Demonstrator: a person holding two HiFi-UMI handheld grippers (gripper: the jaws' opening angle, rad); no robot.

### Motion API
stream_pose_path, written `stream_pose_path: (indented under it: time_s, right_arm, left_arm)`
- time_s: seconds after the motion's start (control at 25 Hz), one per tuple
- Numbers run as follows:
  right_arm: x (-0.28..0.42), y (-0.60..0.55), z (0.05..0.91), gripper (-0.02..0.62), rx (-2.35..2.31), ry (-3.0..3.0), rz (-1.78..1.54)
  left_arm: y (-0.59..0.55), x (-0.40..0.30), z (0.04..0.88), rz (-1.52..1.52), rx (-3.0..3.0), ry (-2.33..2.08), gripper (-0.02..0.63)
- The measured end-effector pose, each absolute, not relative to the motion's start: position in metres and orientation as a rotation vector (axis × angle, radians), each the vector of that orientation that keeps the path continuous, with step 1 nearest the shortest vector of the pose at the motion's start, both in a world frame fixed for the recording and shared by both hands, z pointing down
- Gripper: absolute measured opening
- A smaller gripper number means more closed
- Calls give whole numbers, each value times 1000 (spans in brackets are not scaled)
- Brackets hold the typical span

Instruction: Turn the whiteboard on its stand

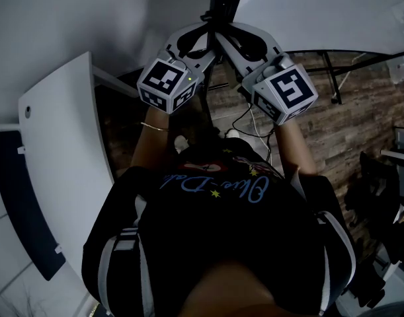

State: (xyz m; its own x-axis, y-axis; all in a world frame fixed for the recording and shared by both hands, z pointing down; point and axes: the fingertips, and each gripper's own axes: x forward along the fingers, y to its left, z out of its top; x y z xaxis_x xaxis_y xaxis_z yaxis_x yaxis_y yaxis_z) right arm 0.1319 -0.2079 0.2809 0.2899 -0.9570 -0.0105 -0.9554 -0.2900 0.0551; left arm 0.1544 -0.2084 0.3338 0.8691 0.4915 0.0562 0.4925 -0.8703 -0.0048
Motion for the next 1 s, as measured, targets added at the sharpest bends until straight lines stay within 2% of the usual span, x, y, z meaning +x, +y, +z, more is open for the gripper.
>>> stream_pose_path:
  time_s: [1.0]
  right_arm:
    - [116,-233,280,58,2477,-1876,-64]
  left_arm:
    - [-234,140,333,-90,-3033,-742,166]
